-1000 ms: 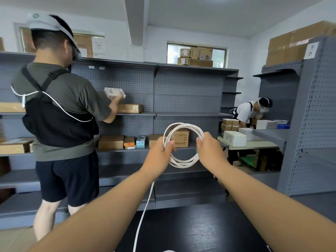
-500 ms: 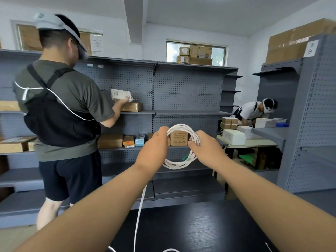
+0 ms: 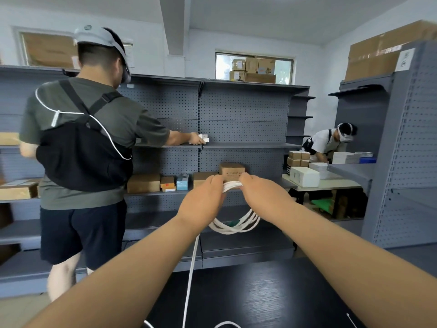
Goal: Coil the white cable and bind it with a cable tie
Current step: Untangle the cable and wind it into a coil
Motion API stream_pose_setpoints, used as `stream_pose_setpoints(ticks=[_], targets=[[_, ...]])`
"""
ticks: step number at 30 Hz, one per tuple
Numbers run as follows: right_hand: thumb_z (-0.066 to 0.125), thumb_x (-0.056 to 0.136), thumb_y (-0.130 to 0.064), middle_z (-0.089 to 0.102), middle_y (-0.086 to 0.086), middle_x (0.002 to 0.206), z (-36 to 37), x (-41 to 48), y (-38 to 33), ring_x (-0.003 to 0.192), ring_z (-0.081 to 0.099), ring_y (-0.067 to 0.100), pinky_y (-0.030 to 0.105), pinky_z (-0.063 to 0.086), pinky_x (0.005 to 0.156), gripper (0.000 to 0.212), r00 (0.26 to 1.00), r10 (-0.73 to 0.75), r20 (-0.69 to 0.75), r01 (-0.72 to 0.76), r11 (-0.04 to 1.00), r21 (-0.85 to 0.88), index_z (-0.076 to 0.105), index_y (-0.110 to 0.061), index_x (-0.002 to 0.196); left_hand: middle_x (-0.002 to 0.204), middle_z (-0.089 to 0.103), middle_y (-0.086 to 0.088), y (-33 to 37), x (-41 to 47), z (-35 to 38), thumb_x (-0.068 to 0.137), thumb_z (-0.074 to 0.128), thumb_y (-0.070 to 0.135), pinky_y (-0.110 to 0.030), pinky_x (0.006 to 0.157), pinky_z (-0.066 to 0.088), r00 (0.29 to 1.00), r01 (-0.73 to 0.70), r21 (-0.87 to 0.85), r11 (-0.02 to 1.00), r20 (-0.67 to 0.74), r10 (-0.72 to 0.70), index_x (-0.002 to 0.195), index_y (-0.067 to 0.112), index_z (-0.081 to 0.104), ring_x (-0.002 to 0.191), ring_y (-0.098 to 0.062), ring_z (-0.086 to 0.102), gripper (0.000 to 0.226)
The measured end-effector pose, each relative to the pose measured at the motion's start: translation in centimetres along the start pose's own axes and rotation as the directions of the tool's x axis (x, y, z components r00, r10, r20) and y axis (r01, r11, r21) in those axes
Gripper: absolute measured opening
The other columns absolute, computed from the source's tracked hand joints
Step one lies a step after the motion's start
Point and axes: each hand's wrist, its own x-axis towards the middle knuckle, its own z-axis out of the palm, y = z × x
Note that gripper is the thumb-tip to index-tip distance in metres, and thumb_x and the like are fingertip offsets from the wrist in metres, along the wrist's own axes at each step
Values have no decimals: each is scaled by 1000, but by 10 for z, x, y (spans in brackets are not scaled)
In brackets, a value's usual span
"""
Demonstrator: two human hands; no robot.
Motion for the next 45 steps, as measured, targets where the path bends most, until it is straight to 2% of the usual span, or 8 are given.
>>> stream_pose_setpoints(ticks=[8, 11, 17, 24, 28, 33, 40, 45], targets=[[33, 98, -10, 54, 8, 80, 5, 3, 9, 70, 52, 26, 31, 32, 49, 11, 948, 314, -46, -285, 907, 309, 44, -8, 101, 73, 56, -4, -4, -4, 15, 94, 47, 29, -27, 55, 37, 954, 280, -525, 804, 61, -293, 80, 17, 47, 67, -20, 53, 19], [34, 99, -14, 62, 15, 92, 5, 0, 14, 80, 57, 30, 33, 41, 63, 17, 918, 395, -39, -335, 824, 456, 48, -5, 102, 69, 51, 0, -4, -6, 14, 97, 42, 28, -28, 53, 35, 955, 272, -533, 801, 51, -291, 82, 16, 44, 63, -17, 48, 19], [31, 100, -21, 65, 15, 97, 8, -3, 16, 75, 54, 20, 29, 36, 56, 22, 912, 409, 39, -356, 740, 570, 48, -6, 101, 62, 47, -5, 2, 1, 12, 99, 37, 17, -36, 52, 35, 966, 232, -303, 924, -37, -254, 82, 11, 35, 57, -26, 47, 18], [38, 95, -27, 56, 6, 81, 1, -8, 23, 68, 51, 22, 30, 34, 54, 14, 951, 299, 78, -309, 914, 262, 41, -17, 86, 61, 51, -6, -7, 9, 12, 91, 33, 4, -36, 46, 36, 983, 183, -113, 977, 49, -178, 82, 15, 33, 53, -24, 51, 15], [37, 96, -36, 63, 11, 96, 2, -11, 11, 79, 58, 31, 35, 39, 59, 24, 992, 125, 7, -125, 992, -3, 43, -14, 104, 55, 36, 2, -5, 10, 11, 87, 37, -3, -27, 37, 20, 997, -16, 113, 994, 79, 7, 80, 14, 24, 43, -10, 37, 23], [35, 97, -16, 62, 14, 97, 12, -9, 7, 80, 59, 33, 37, 38, 57, 24, 997, 69, 17, -67, 992, -107, 39, -9, 119, 58, 41, 2, -3, 6, 11, 89, 38, 1, -28, 37, 22, 993, -71, 85, 994, 97, 63, 109, 8, 36, 44, -11, 38, 22], [32, 96, -9, 63, 16, 94, 13, -7, 11, 70, 49, 28, 35, 35, 58, 15, 963, 270, 13, -270, 959, 89, 44, -8, 105, 102, 63, -3, 3, -1, 8, 95, 47, 33, -33, 71, 45, 990, 140, -365, 921, 29, -139, 127, 16, 41, 92, -23, 60, 37], [34, 100, -17, 62, 16, 91, 16, -7, 17, 72, 53, 30, 31, 36, 60, 13, 916, 400, -43, -376, 889, 264, 44, -10, 94, 91, 54, 18, 3, 0, 12, 92, 52, 37, -10, 62, 35, 958, 280, -596, 752, 123, -260, 118, 21, 48, 80, 8, 49, 31]])
